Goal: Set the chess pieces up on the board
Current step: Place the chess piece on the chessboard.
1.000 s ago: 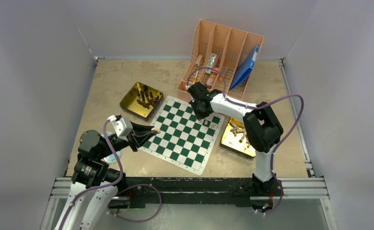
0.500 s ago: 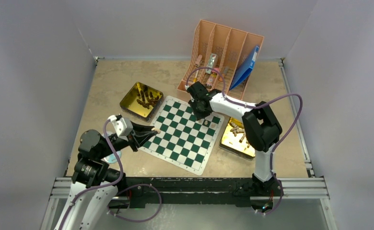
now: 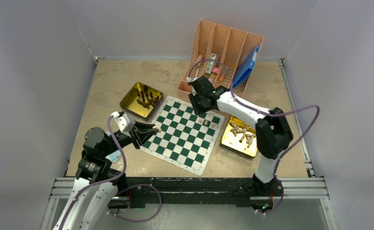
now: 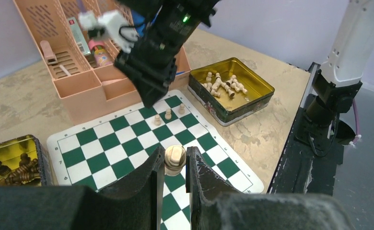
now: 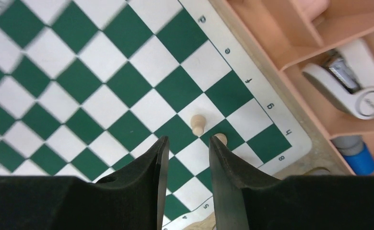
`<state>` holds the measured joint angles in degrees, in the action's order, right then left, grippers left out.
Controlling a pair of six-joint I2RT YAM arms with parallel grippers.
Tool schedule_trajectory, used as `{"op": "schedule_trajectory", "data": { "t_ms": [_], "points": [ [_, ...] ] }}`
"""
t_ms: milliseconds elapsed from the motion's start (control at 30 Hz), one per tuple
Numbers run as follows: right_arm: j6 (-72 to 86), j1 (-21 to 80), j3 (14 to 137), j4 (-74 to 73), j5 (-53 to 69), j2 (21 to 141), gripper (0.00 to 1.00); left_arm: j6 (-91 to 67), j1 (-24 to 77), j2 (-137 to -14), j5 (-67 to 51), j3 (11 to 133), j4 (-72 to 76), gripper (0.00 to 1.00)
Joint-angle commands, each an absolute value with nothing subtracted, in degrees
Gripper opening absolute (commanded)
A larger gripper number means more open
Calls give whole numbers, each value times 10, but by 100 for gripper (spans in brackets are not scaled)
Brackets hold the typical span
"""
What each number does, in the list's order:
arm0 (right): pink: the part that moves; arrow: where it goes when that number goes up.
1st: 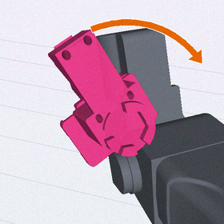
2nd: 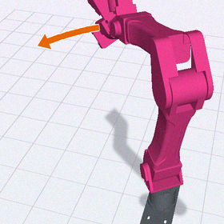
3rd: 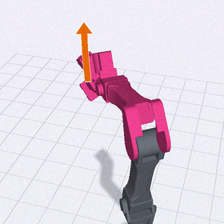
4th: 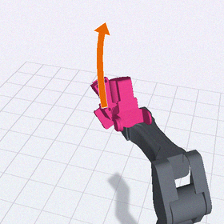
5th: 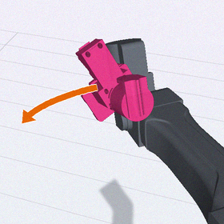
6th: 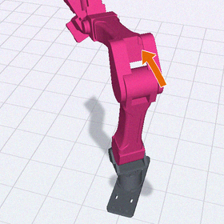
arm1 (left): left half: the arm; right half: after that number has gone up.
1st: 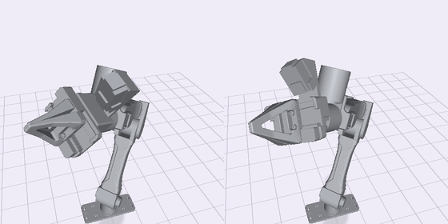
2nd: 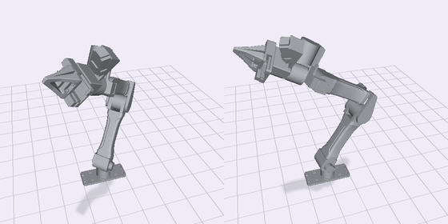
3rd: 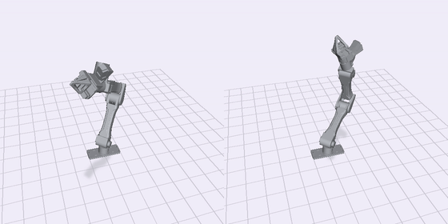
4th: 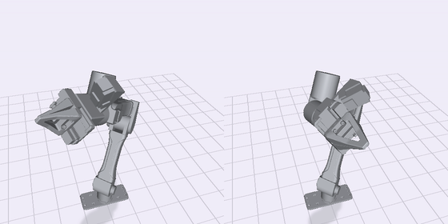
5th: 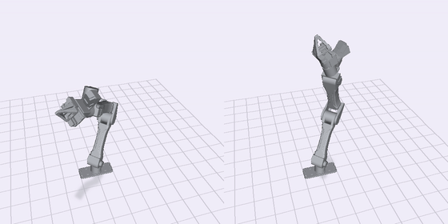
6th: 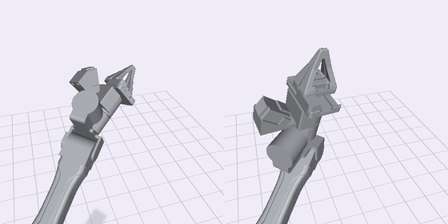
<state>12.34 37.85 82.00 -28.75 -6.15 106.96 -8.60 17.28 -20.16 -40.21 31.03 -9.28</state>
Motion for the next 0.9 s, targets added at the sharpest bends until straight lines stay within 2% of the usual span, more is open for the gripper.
{"op": "schedule_trajectory", "data": {
  "t_ms": [0, 233, 400, 567, 733, 867],
  "points": [
    [120, 377, 792, -231, -42, 956, 39, -99, 174, -256, -394, 320, -33, 0],
    [75, 388, 572, 68, 120, 769, 41, -200, 174, -400, -443, 390, 13, 0],
    [28, 451, 529, 138, 125, 696, 42, -253, 174, -449, -456, 399, 88, 0],
    [-48, 537, 466, 232, 72, 633, 42, -288, 174, -504, -450, 406, 132, 0],
    [64, 544, 456, 190, -102, 565, 42, -248, 183, -574, -385, 434, 130, 0],
    [148, 544, 458, 125, -141, 498, 43, -223, 207, -629, -306, 441, 158, 0]
  ]
}}
